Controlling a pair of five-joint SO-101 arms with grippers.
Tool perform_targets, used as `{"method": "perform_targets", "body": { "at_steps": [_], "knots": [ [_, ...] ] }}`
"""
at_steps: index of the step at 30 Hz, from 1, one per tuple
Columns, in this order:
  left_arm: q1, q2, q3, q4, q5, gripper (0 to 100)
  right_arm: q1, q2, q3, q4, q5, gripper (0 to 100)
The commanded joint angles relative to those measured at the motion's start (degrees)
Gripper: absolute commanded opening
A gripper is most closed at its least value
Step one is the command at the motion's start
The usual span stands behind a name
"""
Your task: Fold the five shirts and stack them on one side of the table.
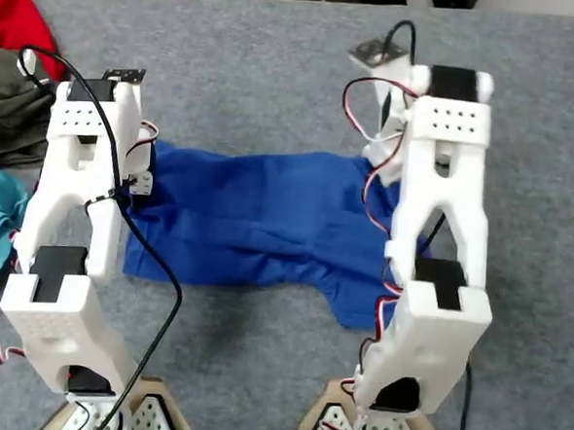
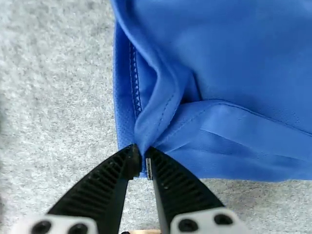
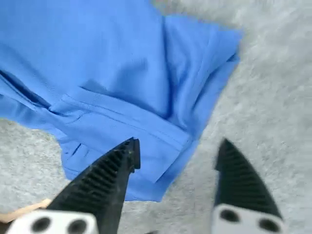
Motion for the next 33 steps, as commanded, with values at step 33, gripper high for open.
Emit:
{"method": "perform_targets", "body": {
  "at_steps": [33],
  "knots": [
    [0.0,-0.5,-0.4,2.3,-0.1,2,11.0,-3.6,31.4,-25.8,-7.6,16.3]
  ]
}}
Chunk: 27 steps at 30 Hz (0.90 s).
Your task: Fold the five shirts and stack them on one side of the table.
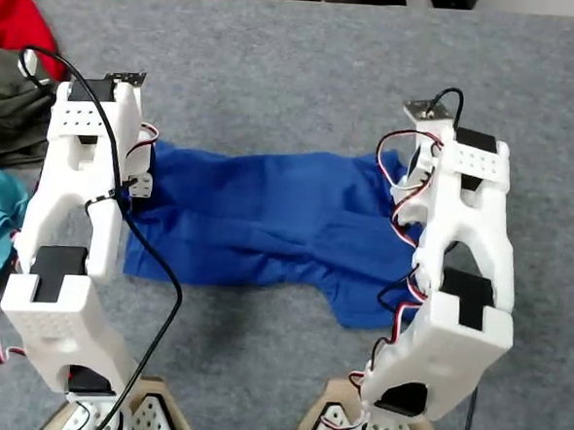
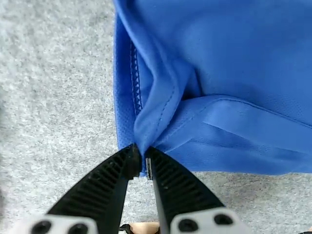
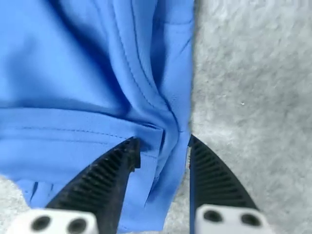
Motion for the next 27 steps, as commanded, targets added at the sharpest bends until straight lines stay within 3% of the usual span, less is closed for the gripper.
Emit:
{"method": "perform_targets", "body": {
  "at_steps": [1,12,27],
  "knots": [
    [-0.1,-0.4,-0.4,0.6,-0.1,2,0.5,0.7,-0.3,-0.9,0.6,16.3],
    [-0.1,-0.3,-0.3,0.5,-0.2,2,-3.7,0.8,-1.7,-0.7,0.2,16.3],
    [0.3,-0.3,-0.1,0.6,-0.1,2,-3.7,0.7,-1.8,-0.4,0.2,16.3]
  ]
}}
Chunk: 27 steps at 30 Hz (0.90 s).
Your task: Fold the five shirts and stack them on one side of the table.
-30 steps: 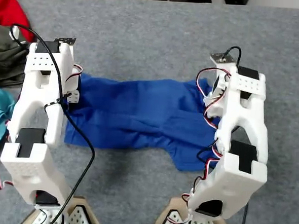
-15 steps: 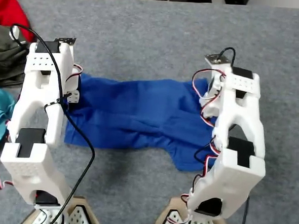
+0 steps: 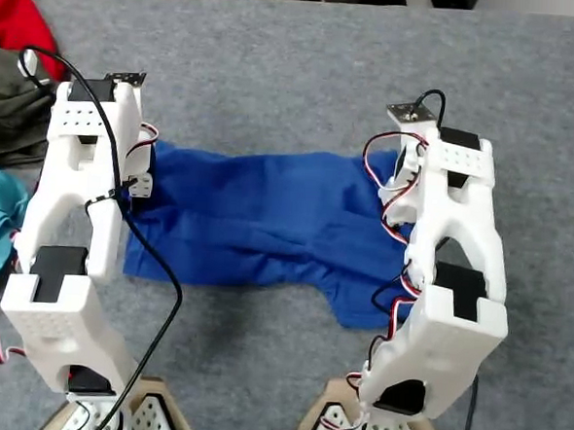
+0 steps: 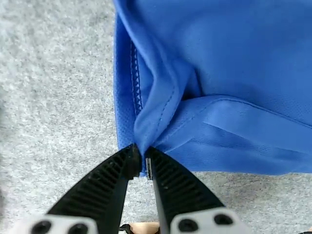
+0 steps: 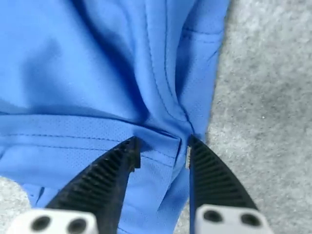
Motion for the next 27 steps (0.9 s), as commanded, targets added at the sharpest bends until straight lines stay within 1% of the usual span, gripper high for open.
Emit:
{"method": "perform_targets", "body": {
  "at_steps": [1,7,10,23,27],
  "knots": [
    [0.3,-0.3,-0.1,0.6,-0.1,2,-1.0,-0.3,-1.8,0.1,0.2,16.3],
    [0.3,-0.3,-0.1,0.6,-0.1,2,-3.0,-3.9,-0.9,1.1,0.1,16.0],
    [0.3,-0.3,-0.1,0.6,0.0,2,-4.2,-6.2,0.8,0.8,0.1,13.5],
    [-0.1,-0.3,-0.1,0.6,0.0,2,-3.6,-7.3,1.9,-0.1,0.4,13.3],
    [-0.1,-0.3,-0.1,0.7,-0.2,2,-3.6,-10.2,2.3,0.4,0.3,13.3]
  ]
}}
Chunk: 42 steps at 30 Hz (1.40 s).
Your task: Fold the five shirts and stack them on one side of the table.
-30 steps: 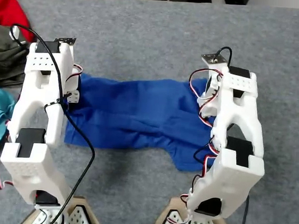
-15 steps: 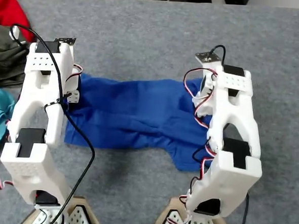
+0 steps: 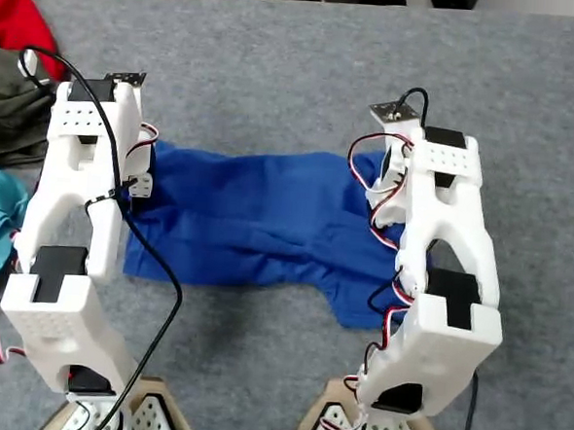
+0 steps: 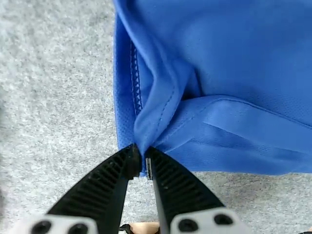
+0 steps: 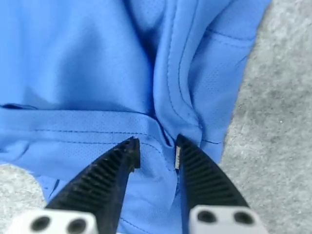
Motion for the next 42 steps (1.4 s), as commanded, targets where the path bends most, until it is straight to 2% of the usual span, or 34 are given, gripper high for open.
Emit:
{"method": "perform_targets", "body": {
  "at_steps": [1,8,14,20,26,42],
  "knots": [
    [-0.1,-0.3,-0.1,0.7,-0.2,2,-0.2,-8.1,0.0,0.6,0.4,13.3],
    [-0.2,-0.3,-0.1,0.7,-0.2,2,-0.3,-10.9,1.5,1.4,0.5,13.2],
    [-0.2,-0.3,-0.1,0.7,-0.2,2,-0.2,-10.9,5.4,-1.9,0.4,13.1],
    [-0.2,-0.3,0.0,0.7,-0.2,2,2.8,-10.8,6.3,-4.7,0.5,13.1],
    [-0.2,-0.3,0.0,0.7,-0.2,2,3.8,-5.0,5.8,-6.5,0.6,13.1],
    [-0.2,-0.3,0.1,0.8,0.0,2,3.6,-6.0,4.6,-4.9,0.6,13.0]
  ]
}}
